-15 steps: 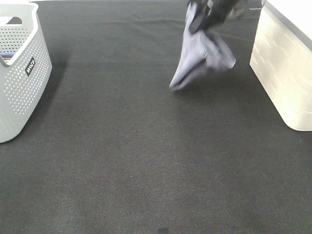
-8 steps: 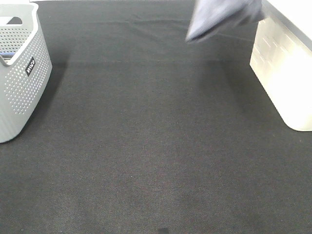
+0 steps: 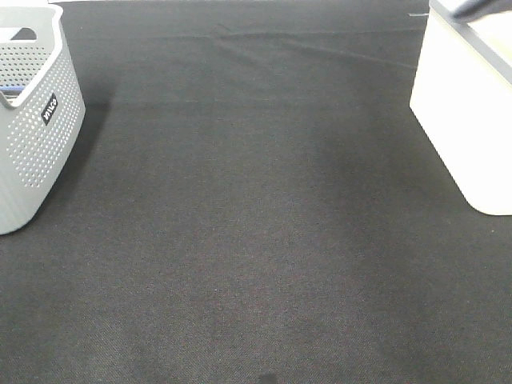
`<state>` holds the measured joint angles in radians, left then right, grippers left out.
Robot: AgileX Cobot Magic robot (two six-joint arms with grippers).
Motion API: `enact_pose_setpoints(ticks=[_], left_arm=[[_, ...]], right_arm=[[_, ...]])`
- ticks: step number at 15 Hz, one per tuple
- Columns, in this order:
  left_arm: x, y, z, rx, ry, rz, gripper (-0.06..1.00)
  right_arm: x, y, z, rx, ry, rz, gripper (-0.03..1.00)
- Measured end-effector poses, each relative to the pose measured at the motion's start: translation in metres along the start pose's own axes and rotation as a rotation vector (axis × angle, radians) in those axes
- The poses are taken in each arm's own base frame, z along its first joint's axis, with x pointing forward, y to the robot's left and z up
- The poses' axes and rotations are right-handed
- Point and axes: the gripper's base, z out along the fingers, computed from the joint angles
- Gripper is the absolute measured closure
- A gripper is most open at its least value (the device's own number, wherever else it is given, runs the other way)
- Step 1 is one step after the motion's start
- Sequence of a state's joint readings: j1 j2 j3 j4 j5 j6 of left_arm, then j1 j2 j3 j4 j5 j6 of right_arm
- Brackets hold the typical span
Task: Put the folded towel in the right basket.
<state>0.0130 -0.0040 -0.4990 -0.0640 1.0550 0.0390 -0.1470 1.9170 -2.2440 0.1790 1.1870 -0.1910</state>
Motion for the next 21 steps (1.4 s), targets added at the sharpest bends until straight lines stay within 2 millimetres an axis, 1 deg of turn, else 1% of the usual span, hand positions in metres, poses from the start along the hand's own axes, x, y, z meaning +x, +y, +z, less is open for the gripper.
enact_pose_setpoints(ticks=[2, 3, 4, 9, 11, 12, 13, 14, 16, 17, 18, 21], left_arm=[[0.0, 0.0, 0.0, 0.0, 0.0, 0.0, -0.02], [0.0, 0.0, 0.0, 0.0, 0.0, 0.0, -0.02], [0.0, 0.0, 0.0, 0.0, 0.0, 0.0, -0.02], [0.0, 0.0, 0.0, 0.0, 0.0, 0.0, -0.02], [0.0, 0.0, 0.0, 0.0, 0.0, 0.0, -0.02], [0.0, 0.0, 0.0, 0.0, 0.0, 0.0, -0.02], [0.0, 0.0, 0.0, 0.0, 0.0, 0.0, -0.02], [0.0, 0.0, 0.0, 0.0, 0.0, 0.0, -0.02], [0.0, 0.0, 0.0, 0.0, 0.0, 0.0, -0.02], [0.0, 0.0, 0.0, 0.0, 0.0, 0.0, -0.02], [0.0, 0.0, 0.0, 0.0, 0.0, 0.0, -0.02], [0.0, 0.0, 0.0, 0.0, 0.0, 0.0, -0.02]], right_arm=[[0.006, -0.018, 0.007, 0.011, 0.035, 0.043, 0.92], [0.008, -0.022, 0.016, 0.003, 0.057, 0.056, 0.92], [0.014, -0.027, 0.032, -0.007, 0.095, 0.073, 0.92], [0.034, -0.04, 0.09, 0.003, 0.219, 0.116, 0.92], [0.04, -0.042, 0.102, 0.002, 0.246, 0.122, 0.91], [0.04, -0.042, 0.102, 0.002, 0.246, 0.122, 0.91], [0.042, -0.042, 0.106, 0.002, 0.256, 0.124, 0.87], [0.043, -0.043, 0.108, 0.002, 0.262, 0.129, 0.79], [0.044, -0.045, 0.109, 0.032, 0.269, 0.156, 0.43], [0.045, -0.047, 0.109, 0.055, 0.273, 0.149, 0.22], [0.045, -0.047, 0.109, 0.058, 0.273, 0.151, 0.16], [0.042, -0.042, 0.106, 0.01, 0.258, 0.176, 0.12]])
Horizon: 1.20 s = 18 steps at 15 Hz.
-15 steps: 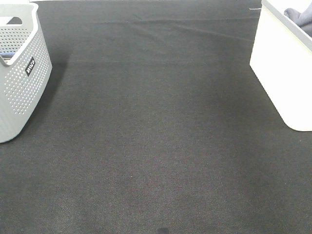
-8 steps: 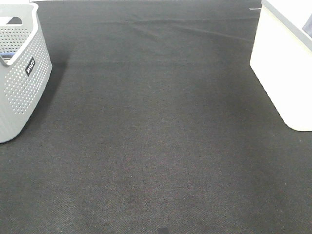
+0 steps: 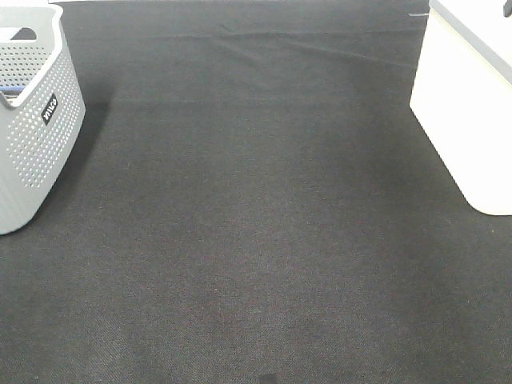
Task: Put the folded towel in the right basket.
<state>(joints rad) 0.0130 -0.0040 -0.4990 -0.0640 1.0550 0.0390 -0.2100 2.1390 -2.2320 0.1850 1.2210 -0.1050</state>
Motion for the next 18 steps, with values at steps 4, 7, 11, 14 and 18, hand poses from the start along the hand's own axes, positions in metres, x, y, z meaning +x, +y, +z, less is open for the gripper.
enact_pose_setpoints(ticks=[4, 7, 11, 14, 18], left_arm=[[0.0, 0.0, 0.0, 0.0, 0.0, 0.0, -0.02], [0.0, 0.0, 0.0, 0.0, 0.0, 0.0, -0.02], [0.0, 0.0, 0.0, 0.0, 0.0, 0.0, -0.02], [0.0, 0.0, 0.0, 0.0, 0.0, 0.0, -0.02], [0.0, 0.0, 0.0, 0.0, 0.0, 0.0, -0.02]], right_arm=[[-0.004, 0.016, -0.031, -0.052, -0.064, -0.008, 0.12], [-0.002, 0.067, -0.059, -0.074, -0.112, -0.123, 0.12], [0.008, 0.115, -0.091, -0.117, -0.158, -0.226, 0.12], [0.028, 0.115, -0.108, -0.121, -0.126, -0.227, 0.12], [0.092, 0.102, -0.137, -0.075, -0.031, -0.224, 0.12]])
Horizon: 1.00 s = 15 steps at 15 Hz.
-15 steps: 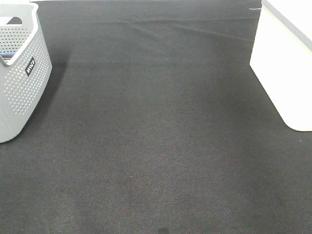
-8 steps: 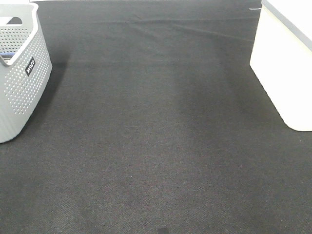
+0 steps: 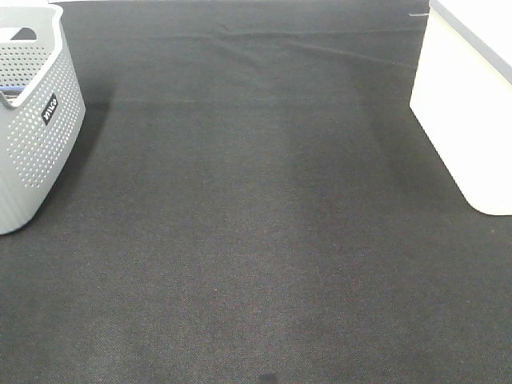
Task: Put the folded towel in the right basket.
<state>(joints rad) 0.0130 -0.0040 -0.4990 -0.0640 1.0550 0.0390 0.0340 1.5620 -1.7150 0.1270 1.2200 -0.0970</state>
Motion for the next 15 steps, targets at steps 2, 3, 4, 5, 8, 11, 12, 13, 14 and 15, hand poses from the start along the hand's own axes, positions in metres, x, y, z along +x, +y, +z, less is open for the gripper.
enact_pose_setpoints(ticks=[2, 3, 4, 5, 8, 11, 12, 13, 14, 15], left_arm=[[0.0, 0.0, 0.0, 0.0, 0.0, 0.0, -0.02], [0.0, 0.0, 0.0, 0.0, 0.0, 0.0, -0.02], [0.0, 0.0, 0.0, 0.0, 0.0, 0.0, -0.02], [0.0, 0.0, 0.0, 0.0, 0.0, 0.0, -0.02], [0.0, 0.0, 0.0, 0.0, 0.0, 0.0, -0.02], [0.0, 0.0, 0.0, 0.0, 0.0, 0.0, -0.02], [0.0, 0.0, 0.0, 0.0, 0.0, 0.0, -0.02], [0.0, 0.0, 0.0, 0.0, 0.0, 0.0, -0.02], [0.0, 0.0, 0.0, 0.0, 0.0, 0.0, -0.02], [0.0, 0.0, 0.0, 0.0, 0.0, 0.0, -0.02]], right_arm=[[0.045, 0.003, -0.011, 0.002, 0.062, 0.018, 0.12], [0.071, 0.005, -0.013, 0.002, 0.103, 0.023, 0.12], [0.096, 0.006, -0.013, 0.001, 0.142, 0.029, 0.12], [0.122, 0.007, -0.012, 0.002, 0.179, 0.04, 0.12], [0.216, 0.01, -0.005, 0.019, 0.262, 0.06, 0.12], [0.27, 0.009, -0.005, 0.06, 0.192, 0.037, 0.12], [0.286, 0.009, -0.01, 0.071, 0.126, 0.028, 0.12], [0.292, 0.011, -0.017, 0.075, 0.042, 0.021, 0.12], [0.297, 0.012, -0.025, 0.078, -0.028, 0.015, 0.12], [0.302, 0.013, -0.033, 0.082, -0.096, 0.005, 0.12]])
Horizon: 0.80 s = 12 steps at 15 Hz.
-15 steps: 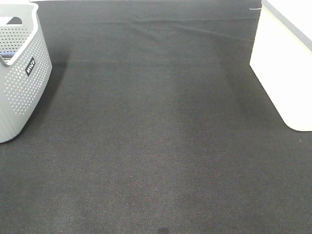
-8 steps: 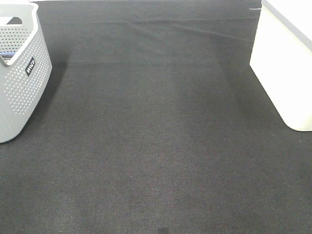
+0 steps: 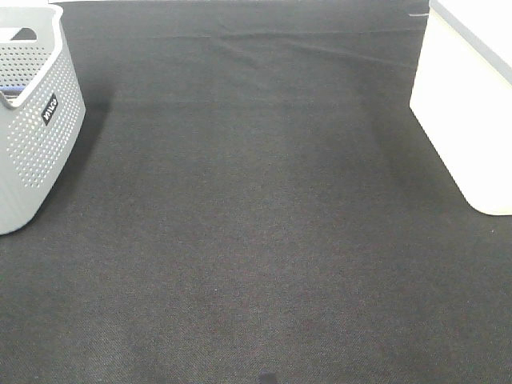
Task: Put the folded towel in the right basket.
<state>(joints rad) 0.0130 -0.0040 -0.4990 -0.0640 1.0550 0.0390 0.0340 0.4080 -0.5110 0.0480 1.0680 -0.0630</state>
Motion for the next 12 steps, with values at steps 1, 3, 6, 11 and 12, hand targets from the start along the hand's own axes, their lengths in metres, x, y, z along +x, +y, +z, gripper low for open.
enact_pose_setpoints(ticks=[1, 3, 6, 11, 12], left_arm=[[0.0, 0.0, 0.0, 0.0, 0.0, 0.0, -0.02], [0.0, 0.0, 0.0, 0.0, 0.0, 0.0, -0.02], [0.0, 0.0, 0.0, 0.0, 0.0, 0.0, -0.02], [0.0, 0.0, 0.0, 0.0, 0.0, 0.0, -0.02], [0.0, 0.0, 0.0, 0.0, 0.0, 0.0, -0.02]], right_arm=[[0.0, 0.0, 0.0, 0.0, 0.0, 0.0, 0.12], [0.011, 0.001, -0.018, 0.006, -0.137, -0.016, 0.12], [0.03, 0.003, -0.038, 0.015, -0.313, -0.03, 0.12], [0.042, 0.004, -0.049, 0.02, -0.414, -0.034, 0.12], [0.042, 0.004, -0.049, 0.019, -0.415, -0.034, 0.12]])
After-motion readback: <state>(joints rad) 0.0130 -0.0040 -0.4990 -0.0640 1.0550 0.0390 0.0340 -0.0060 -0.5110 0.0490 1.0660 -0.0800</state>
